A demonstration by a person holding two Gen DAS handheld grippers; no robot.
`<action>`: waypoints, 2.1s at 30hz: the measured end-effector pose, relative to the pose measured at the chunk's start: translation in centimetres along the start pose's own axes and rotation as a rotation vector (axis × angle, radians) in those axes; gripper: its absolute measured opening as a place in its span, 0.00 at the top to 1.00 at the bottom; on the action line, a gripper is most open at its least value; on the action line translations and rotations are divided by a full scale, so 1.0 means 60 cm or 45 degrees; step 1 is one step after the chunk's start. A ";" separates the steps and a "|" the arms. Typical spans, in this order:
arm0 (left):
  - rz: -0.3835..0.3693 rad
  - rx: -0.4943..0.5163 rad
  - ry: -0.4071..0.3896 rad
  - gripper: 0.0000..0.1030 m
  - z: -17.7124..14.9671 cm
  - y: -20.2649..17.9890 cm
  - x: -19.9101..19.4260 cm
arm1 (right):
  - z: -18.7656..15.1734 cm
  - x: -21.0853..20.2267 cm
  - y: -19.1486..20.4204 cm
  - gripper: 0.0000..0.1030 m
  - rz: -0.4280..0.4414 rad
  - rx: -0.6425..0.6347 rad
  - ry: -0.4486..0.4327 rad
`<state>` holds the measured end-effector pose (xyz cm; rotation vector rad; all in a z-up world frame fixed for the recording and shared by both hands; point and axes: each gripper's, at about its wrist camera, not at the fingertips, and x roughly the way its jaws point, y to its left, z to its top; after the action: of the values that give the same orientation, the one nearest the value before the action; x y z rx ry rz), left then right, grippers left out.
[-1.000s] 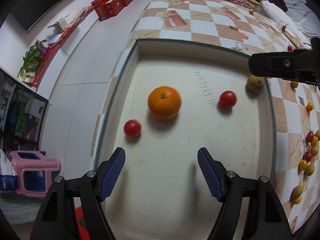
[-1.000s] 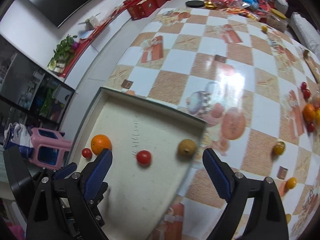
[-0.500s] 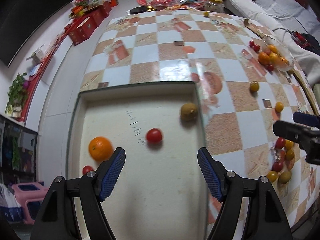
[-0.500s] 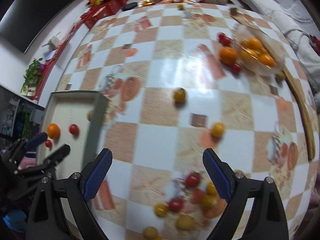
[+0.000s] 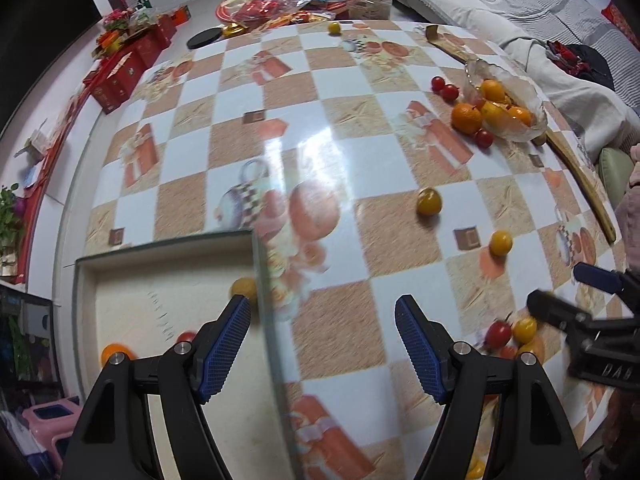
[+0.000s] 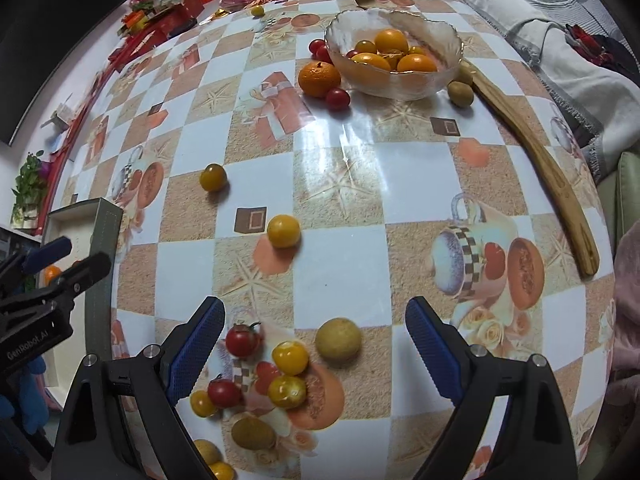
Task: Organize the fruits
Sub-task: 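Grasp a yellow cherry tomato with the left tool while the right tool grasps another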
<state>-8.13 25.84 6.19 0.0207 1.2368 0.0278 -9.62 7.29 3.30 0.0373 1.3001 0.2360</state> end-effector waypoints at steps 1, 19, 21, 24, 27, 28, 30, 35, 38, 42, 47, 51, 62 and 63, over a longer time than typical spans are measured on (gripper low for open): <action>-0.012 0.000 0.001 0.26 0.008 -0.006 0.005 | 0.001 0.002 -0.001 0.09 0.000 -0.008 -0.001; -0.078 0.034 0.008 0.26 0.103 -0.088 0.101 | 0.025 0.043 0.023 0.34 0.103 -0.263 -0.064; -0.067 0.046 0.018 0.26 0.107 -0.094 0.110 | 0.029 0.050 0.025 0.37 0.101 -0.272 -0.064; -0.056 0.051 0.029 0.27 0.108 -0.099 0.119 | 0.033 0.057 0.026 0.39 0.096 -0.277 -0.062; -0.044 0.046 0.040 0.34 0.108 -0.101 0.124 | 0.036 0.059 0.032 0.42 0.073 -0.298 -0.069; -0.045 0.045 0.045 0.36 0.108 -0.102 0.126 | 0.037 0.059 0.034 0.44 0.065 -0.303 -0.069; -0.049 0.042 0.041 0.39 0.109 -0.103 0.125 | 0.039 0.060 0.034 0.50 0.062 -0.302 -0.068; -0.081 0.054 0.032 0.60 0.110 -0.110 0.121 | 0.045 0.063 0.034 0.78 0.070 -0.303 -0.061; -0.127 0.053 0.027 0.75 0.106 -0.115 0.114 | 0.048 0.060 0.025 0.78 0.110 -0.256 -0.051; -0.139 0.032 0.008 0.75 0.098 -0.110 0.099 | 0.046 0.049 0.004 0.78 0.135 -0.180 -0.044; -0.148 0.017 -0.013 0.75 0.084 -0.091 0.072 | 0.037 0.033 -0.007 0.78 0.139 -0.158 -0.032; -0.160 0.000 -0.032 0.75 0.069 -0.075 0.049 | 0.029 0.022 -0.012 0.78 0.151 -0.127 -0.019; -0.177 -0.014 -0.030 0.67 0.046 -0.065 0.047 | 0.006 0.000 -0.009 0.78 0.149 -0.101 -0.007; -0.169 -0.011 -0.028 0.41 0.047 -0.067 0.051 | 0.004 -0.002 -0.011 0.78 0.149 -0.097 -0.007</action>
<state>-4.40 21.91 4.08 -0.0687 1.2137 -0.0823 -9.29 6.65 3.37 0.0496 1.2840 0.3853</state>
